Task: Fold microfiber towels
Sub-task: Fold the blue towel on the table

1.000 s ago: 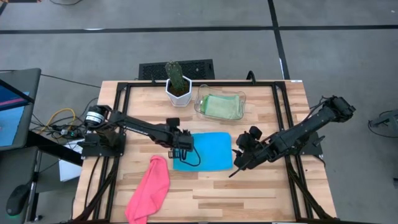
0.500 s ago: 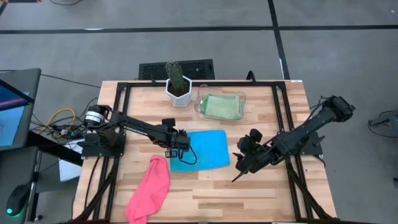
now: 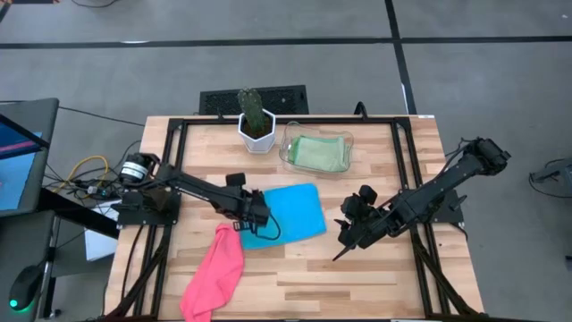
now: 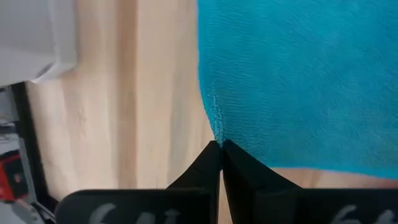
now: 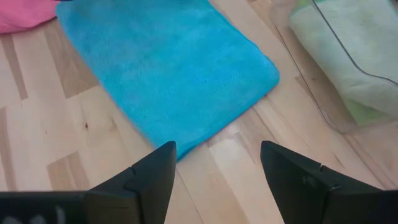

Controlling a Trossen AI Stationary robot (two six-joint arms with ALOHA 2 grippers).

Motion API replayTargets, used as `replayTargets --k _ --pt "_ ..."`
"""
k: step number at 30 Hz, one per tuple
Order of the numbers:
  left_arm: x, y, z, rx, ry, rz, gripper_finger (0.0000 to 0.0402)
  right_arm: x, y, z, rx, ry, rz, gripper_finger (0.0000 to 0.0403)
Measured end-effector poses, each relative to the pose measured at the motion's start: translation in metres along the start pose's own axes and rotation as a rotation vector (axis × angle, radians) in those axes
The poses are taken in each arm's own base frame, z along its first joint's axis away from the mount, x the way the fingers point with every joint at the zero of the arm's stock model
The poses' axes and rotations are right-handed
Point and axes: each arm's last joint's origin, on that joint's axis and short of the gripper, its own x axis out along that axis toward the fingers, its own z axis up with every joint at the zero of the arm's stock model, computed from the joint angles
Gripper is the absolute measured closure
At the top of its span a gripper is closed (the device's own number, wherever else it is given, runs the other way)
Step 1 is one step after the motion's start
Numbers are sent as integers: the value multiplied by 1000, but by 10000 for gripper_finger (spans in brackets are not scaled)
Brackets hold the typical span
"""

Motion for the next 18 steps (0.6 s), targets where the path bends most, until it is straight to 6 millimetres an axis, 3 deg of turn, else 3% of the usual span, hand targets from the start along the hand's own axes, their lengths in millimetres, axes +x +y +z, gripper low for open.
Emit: replayTargets --k 6,11,18 --pt "-12 -5 -2 -59 -24 24 401 0 0 0 1 0 0 143" --pt "-14 -12 -6 -69 13 -60 401 0 0 0 2 0 1 143" --pt "-17 -11 -12 -73 52 -6 401 0 0 0 1 0 1 143"
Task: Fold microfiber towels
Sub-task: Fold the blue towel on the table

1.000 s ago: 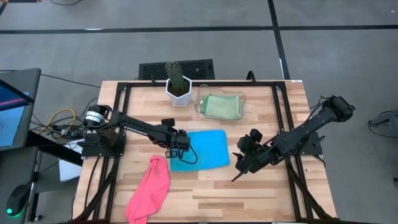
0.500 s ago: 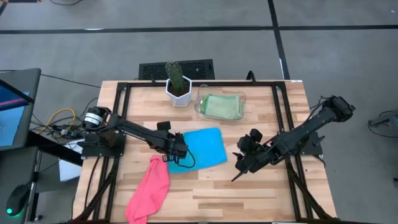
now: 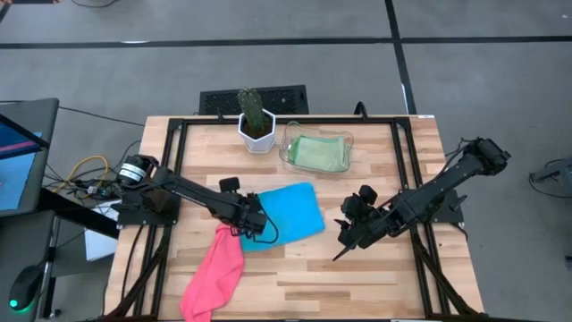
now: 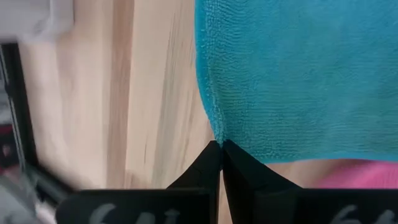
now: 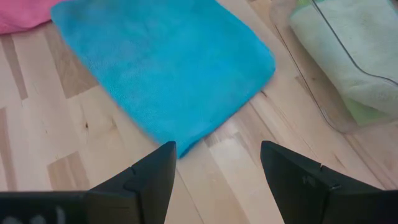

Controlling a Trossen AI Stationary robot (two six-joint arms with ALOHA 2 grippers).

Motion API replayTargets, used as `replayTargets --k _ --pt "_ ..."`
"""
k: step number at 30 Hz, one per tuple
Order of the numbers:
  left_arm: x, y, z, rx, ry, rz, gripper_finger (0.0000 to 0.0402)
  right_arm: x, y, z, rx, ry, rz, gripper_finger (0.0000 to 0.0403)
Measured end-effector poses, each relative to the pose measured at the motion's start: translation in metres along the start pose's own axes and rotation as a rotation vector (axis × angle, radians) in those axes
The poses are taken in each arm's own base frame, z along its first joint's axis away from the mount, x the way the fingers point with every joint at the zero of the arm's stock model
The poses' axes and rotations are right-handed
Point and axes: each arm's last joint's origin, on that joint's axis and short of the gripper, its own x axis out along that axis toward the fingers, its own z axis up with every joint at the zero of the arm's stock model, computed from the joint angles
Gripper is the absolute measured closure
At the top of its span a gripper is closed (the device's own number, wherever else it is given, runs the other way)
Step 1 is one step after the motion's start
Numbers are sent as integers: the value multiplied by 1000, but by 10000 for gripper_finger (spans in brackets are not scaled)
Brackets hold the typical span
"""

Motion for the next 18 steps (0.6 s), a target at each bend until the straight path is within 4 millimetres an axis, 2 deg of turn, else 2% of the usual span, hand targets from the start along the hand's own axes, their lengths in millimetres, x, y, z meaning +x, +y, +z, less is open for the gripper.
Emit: replayTargets --k 3,7,12,18 --pt "-11 3 -4 -29 60 14 401 0 0 0 0 0 0 143" --pt "-15 0 -6 17 -9 104 401 0 0 0 -7 1 -1 143" --pt "-6 -6 -7 42 48 28 401 0 0 0 -7 1 -1 143" --pt "0 -7 -14 -6 98 14 401 -2 2 -2 -15 4 5 143"
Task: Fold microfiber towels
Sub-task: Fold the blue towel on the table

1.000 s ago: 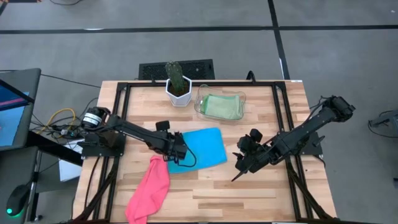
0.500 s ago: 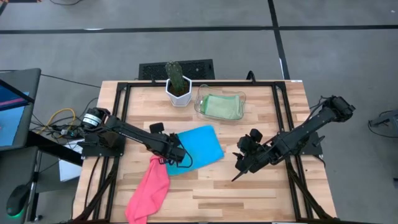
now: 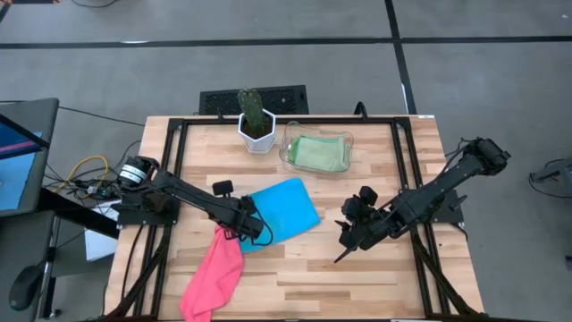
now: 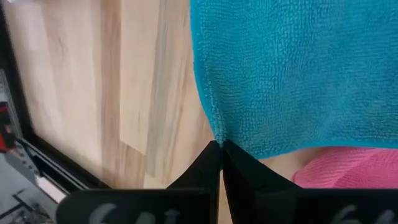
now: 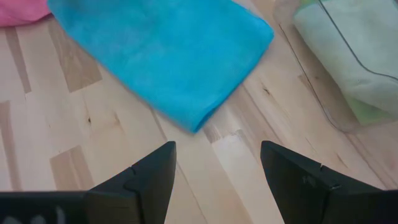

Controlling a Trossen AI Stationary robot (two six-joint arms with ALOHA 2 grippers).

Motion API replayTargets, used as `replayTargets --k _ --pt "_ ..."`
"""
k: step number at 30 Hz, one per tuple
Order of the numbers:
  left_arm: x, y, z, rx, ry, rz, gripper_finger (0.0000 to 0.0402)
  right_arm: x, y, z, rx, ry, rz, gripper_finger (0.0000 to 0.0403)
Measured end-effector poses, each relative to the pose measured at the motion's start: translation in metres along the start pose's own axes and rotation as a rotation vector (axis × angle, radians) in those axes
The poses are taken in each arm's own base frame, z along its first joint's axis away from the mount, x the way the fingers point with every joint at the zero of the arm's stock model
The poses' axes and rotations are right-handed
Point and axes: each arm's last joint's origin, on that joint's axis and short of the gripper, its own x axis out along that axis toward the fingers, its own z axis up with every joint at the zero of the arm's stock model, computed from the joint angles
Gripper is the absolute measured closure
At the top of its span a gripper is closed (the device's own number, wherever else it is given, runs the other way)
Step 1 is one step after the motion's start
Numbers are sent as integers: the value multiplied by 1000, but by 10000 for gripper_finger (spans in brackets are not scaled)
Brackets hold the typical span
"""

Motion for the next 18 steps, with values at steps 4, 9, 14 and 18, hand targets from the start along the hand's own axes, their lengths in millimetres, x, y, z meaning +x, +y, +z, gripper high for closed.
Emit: replayTargets --k 4,9,14,18 --pt "1 0 0 -4 1 2 401 0 0 0 3 -2 2 143" --pt "1 1 0 -3 -15 23 400 0 2 2 14 -15 14 143" --pt "1 1 0 -12 -14 28 354 7 5 12 32 -68 42 143" --pt "0 -1 -1 -25 -8 14 292 27 15 19 -10 -96 65 143"
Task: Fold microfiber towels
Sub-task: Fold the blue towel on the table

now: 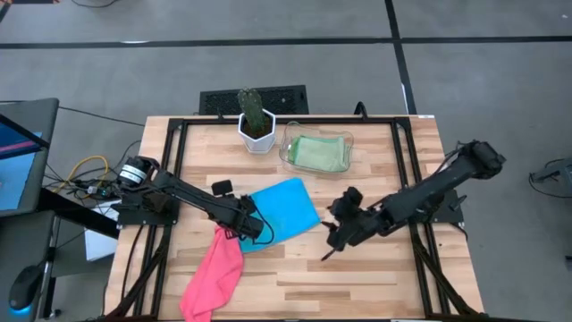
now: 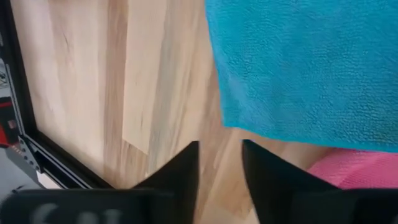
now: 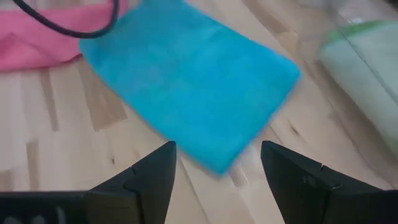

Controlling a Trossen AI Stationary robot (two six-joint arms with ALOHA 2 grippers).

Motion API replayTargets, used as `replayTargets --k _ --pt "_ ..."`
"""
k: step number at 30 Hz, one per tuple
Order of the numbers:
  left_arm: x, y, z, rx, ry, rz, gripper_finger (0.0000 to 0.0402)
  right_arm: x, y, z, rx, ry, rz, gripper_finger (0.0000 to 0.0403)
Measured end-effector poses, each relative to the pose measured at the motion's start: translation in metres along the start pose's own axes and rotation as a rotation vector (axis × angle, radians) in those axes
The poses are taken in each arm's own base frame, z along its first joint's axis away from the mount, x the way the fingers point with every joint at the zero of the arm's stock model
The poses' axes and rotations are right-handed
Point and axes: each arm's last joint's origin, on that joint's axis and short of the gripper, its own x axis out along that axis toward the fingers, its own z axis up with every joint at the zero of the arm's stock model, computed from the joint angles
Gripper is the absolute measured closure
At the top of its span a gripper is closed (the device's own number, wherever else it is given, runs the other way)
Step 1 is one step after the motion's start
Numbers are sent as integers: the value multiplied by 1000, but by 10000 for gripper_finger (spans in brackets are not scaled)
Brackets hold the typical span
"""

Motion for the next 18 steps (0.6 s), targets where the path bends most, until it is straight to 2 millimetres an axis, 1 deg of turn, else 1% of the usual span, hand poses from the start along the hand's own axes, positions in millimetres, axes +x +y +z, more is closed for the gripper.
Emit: replayTargets --k 4,6,8,10,12,16,18 --pt "-2 -3 -3 -21 2 -5 232 34 9 -10 -97 37 -46 143" --pt "-3 -4 -4 -55 -2 -1 213 52 11 -19 -155 53 -110 147" --pt "-4 -8 -3 -114 -56 15 204 66 13 -27 -196 54 -168 158" --pt "-7 -16 0 -166 -166 14 203 76 16 -34 -219 49 -206 179" --pt "-12 -26 3 -187 -275 -11 208 83 20 -39 -225 40 -214 210" --pt "-24 -44 7 -234 -464 -77 236 90 29 -48 -235 23 -196 287" --pt "-28 -51 8 -256 -527 -110 253 93 32 -54 -234 35 -201 324"
